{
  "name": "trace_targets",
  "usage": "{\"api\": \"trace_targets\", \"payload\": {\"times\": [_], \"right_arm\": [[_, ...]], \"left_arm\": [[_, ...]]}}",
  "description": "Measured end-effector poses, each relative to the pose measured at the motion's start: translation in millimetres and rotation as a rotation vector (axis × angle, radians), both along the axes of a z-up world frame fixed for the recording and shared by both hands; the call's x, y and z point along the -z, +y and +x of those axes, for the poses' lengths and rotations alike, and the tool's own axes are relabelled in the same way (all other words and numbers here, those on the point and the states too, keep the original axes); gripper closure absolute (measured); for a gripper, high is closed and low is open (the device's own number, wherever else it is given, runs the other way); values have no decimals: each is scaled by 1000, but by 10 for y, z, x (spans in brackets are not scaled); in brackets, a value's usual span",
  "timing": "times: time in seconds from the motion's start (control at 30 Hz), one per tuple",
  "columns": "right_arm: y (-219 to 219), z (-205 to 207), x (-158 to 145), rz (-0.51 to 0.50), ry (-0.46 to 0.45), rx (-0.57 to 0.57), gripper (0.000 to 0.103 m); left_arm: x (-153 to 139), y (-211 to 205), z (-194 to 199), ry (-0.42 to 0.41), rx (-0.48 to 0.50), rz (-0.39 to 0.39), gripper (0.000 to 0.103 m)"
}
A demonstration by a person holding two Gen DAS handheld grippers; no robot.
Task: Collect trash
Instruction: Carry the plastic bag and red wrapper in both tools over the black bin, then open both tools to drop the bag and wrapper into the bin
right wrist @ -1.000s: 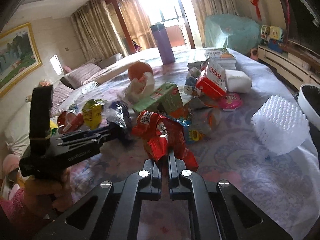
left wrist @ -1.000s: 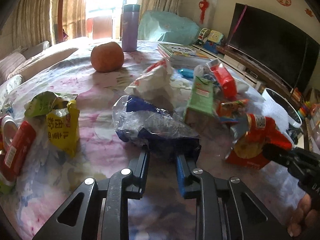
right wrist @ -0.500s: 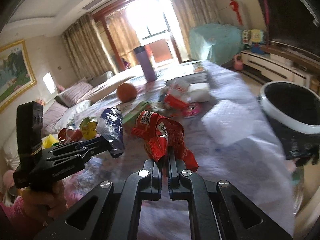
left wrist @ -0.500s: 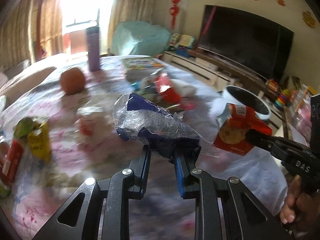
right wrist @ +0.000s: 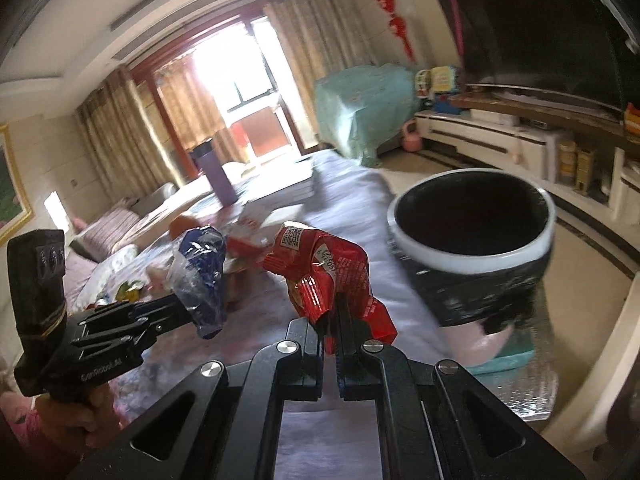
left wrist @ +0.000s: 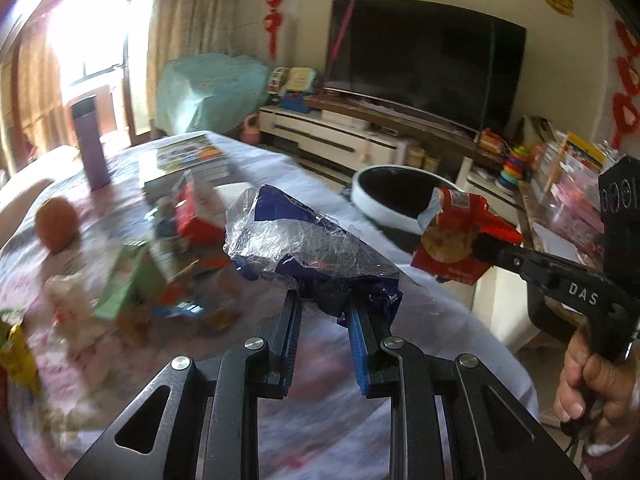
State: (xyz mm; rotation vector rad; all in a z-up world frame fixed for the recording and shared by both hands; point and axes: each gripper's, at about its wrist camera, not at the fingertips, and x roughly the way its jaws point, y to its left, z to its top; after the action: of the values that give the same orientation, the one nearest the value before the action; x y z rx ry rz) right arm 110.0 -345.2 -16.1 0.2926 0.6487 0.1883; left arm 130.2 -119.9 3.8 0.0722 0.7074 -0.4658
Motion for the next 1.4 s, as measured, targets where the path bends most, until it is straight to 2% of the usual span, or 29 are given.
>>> {"api": "trace_targets", "payload": {"times": [0.47,0.87,1.4], "right_arm": [[-715,140,-95,6,4,155,99],[-1023,500,-71,-14,44,182,98],[-1263,841,113,-24,125,196,95]], "left_arm": [[1,-688,701,6,134,44,81],[10,-1195,1368,18,174,69,81],[173,-1636,1946,78,183,93,81]]}}
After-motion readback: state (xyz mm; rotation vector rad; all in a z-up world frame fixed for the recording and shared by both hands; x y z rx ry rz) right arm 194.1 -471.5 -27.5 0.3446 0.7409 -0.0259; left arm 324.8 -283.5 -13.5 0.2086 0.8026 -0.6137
